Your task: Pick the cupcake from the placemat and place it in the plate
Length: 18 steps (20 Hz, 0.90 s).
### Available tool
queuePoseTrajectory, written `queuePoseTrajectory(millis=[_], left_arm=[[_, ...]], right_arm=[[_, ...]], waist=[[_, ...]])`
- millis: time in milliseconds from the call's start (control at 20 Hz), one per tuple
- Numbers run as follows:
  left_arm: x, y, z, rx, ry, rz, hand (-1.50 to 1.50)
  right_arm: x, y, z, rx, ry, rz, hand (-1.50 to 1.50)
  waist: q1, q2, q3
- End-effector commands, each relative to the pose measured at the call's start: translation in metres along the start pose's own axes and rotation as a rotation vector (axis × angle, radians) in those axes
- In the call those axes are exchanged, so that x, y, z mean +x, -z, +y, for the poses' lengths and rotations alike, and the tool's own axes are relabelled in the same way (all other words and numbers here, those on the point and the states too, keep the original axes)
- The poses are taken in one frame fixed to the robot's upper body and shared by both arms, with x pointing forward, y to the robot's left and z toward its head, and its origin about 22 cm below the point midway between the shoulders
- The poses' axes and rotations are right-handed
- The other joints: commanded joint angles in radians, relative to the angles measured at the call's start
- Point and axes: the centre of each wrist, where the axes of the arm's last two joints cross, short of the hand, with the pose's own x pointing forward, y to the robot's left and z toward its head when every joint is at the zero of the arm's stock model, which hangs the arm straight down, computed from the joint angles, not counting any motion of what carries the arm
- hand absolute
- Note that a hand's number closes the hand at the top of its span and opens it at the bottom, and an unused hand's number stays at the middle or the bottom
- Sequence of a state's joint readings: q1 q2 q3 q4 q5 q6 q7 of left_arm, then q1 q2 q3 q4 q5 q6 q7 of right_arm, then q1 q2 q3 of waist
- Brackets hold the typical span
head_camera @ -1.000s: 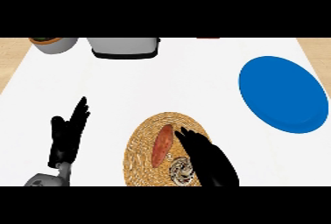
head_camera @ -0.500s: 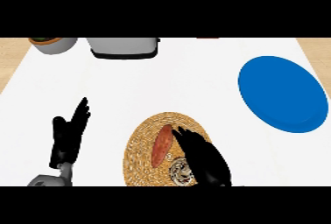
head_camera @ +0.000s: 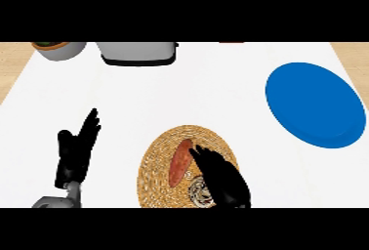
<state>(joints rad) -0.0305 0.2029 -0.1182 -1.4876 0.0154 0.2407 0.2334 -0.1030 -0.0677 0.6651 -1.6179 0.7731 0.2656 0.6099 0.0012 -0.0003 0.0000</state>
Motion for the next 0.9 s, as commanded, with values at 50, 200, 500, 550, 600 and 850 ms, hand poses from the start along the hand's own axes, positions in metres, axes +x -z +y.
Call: queuePoseTrajectory(millis=[50,200,500,550,600,850], left_arm=[[-0.003,-0.005,0.002,-0.012,0.009,0.014,0.00],[-0.003,-0.008,0.000,-0.016,-0.014,0.008,0.00],[-0.009,-0.005,-0.003,-0.002,0.011,0.008,0.00],[-0.007,-0.004,0.002,-0.002,-0.006,0.002,0.00],[-0.008,0.009,0.005,0.005,-0.005,0.019,0.00],[-0.008,0.003,-0.001,0.004,0.007,0.002,0.00]], right_arm=[[-0.007,0.013,0.009,0.012,-0.003,0.014,-1.50],[-0.010,0.004,0.017,0.016,0.001,0.014,-1.50],[-0.018,0.041,0.014,-0.034,-0.087,-0.051,1.50],[-0.013,0.016,0.020,-0.064,-0.081,-0.072,1.50],[0.005,0.022,0.003,-0.077,-0.089,-0.062,1.50],[-0.036,0.019,-0.030,-0.110,-0.148,-0.075,1.50]], waist=[[0.001,0.000,0.000],[0.000,0.000,0.000],[0.003,0.000,0.000],[0.000,0.000,0.000],[-0.001,0.000,0.000],[-0.001,-0.001,0.000]])
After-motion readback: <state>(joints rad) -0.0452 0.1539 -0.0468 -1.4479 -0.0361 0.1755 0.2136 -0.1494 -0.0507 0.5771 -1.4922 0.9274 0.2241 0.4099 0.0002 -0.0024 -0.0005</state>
